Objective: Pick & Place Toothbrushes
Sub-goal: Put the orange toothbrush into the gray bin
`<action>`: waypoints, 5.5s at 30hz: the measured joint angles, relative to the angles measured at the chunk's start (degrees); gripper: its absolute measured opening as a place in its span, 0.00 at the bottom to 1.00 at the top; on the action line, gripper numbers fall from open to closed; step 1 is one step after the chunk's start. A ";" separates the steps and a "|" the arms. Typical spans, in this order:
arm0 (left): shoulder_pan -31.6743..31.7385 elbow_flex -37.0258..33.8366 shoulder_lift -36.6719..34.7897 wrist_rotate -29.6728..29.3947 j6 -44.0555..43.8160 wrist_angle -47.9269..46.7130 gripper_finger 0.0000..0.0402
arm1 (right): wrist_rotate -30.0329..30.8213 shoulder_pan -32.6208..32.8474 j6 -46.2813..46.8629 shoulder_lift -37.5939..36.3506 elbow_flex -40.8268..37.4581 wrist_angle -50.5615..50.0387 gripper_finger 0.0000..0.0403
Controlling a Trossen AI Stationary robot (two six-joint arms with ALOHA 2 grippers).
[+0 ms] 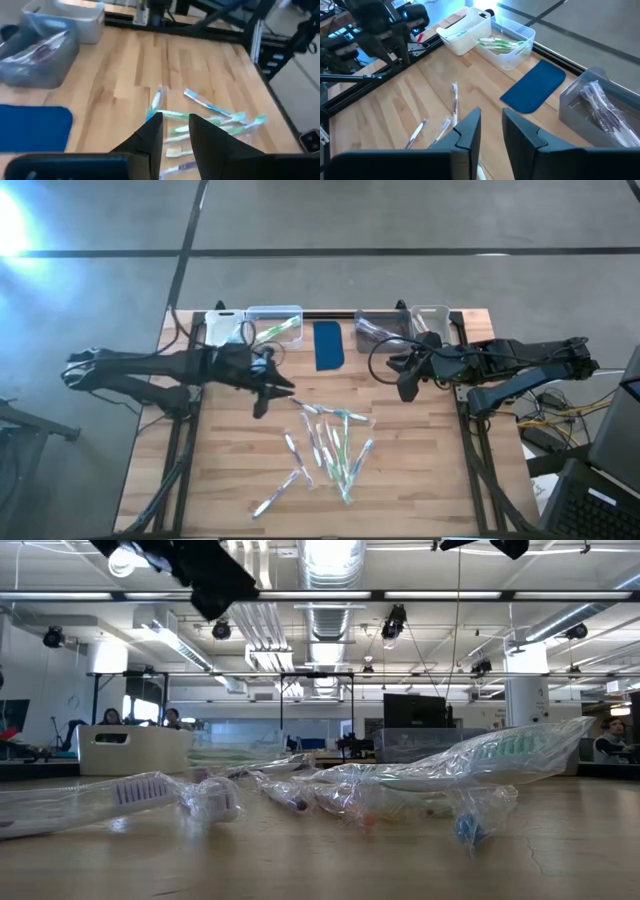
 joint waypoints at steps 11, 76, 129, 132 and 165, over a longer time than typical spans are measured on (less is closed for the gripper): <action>0.07 16.34 17.43 4.36 9.39 -11.53 0.24 | -0.02 0.02 -0.02 0.00 -0.55 -0.22 0.26; -7.17 44.40 59.82 -1.15 44.00 -39.38 0.45 | -0.59 0.02 -0.39 -0.04 -3.34 -0.52 0.36; -7.50 44.16 60.66 -1.00 48.40 -38.65 0.40 | -0.52 0.02 -0.20 -0.04 -3.34 -0.50 0.40; -6.96 44.16 60.71 -0.74 48.36 -40.66 0.39 | -0.52 0.01 -0.20 -0.04 -3.34 -0.50 0.41; -8.00 47.81 59.90 -2.28 46.45 -48.46 0.00 | -0.59 0.01 0.50 -0.04 -3.36 -0.50 0.26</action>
